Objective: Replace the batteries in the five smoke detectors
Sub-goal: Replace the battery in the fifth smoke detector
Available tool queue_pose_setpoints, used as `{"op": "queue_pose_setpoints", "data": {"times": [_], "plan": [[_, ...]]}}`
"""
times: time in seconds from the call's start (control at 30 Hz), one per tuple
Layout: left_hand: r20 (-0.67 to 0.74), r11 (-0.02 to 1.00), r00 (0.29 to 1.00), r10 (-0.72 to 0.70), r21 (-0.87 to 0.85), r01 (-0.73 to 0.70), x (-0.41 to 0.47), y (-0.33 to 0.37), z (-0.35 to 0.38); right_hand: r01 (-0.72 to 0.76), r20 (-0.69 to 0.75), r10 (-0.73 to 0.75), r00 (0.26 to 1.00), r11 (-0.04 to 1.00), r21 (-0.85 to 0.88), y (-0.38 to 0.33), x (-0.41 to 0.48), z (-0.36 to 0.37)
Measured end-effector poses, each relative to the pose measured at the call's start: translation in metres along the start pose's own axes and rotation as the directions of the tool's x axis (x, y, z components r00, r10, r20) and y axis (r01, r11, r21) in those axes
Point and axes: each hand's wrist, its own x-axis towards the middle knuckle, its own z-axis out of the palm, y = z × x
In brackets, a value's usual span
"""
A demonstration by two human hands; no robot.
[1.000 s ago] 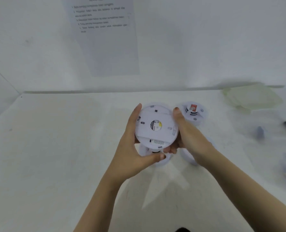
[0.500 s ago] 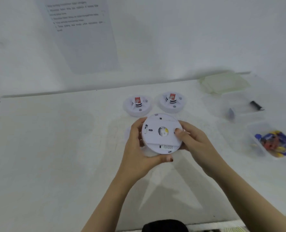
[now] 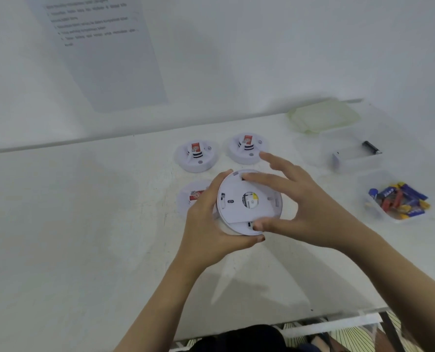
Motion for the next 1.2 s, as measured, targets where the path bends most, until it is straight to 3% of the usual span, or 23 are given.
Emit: {"op": "queue_pose_setpoints", "data": {"times": [0.17, 0.43, 0.8, 1.03, 1.2], "plan": [[0.013, 0.999, 1.000, 0.024, 0.034, -0.025, 0.002, 0.002, 0.004, 0.016, 0.064, -0.012, 0.998, 0.998, -0.057, -0.004, 0.006, -0.015], [0.018, 1.000, 1.000, 0.019, 0.006, -0.019, -0.003, 0.004, 0.007, 0.050, 0.144, -0.066, 0.987, 0.993, 0.111, -0.004, 0.009, -0.015], [0.080, 1.000, 0.997, 0.017, 0.001, -0.017, -0.010, -0.001, 0.006, 0.039, 0.291, -0.084, 0.953, 0.987, 0.158, -0.004, 0.010, -0.015], [0.068, 0.998, 0.996, 0.065, 0.021, -0.067, -0.005, 0.000, 0.006, 0.087, 0.217, -0.056, 0.975, 0.987, -0.134, -0.006, 0.004, -0.027], [0.107, 0.994, 0.991, 0.082, 0.069, -0.089, -0.005, -0.006, 0.006, 0.199, 0.157, -0.152, 0.976, 0.915, -0.350, -0.011, 0.000, -0.029]]}}
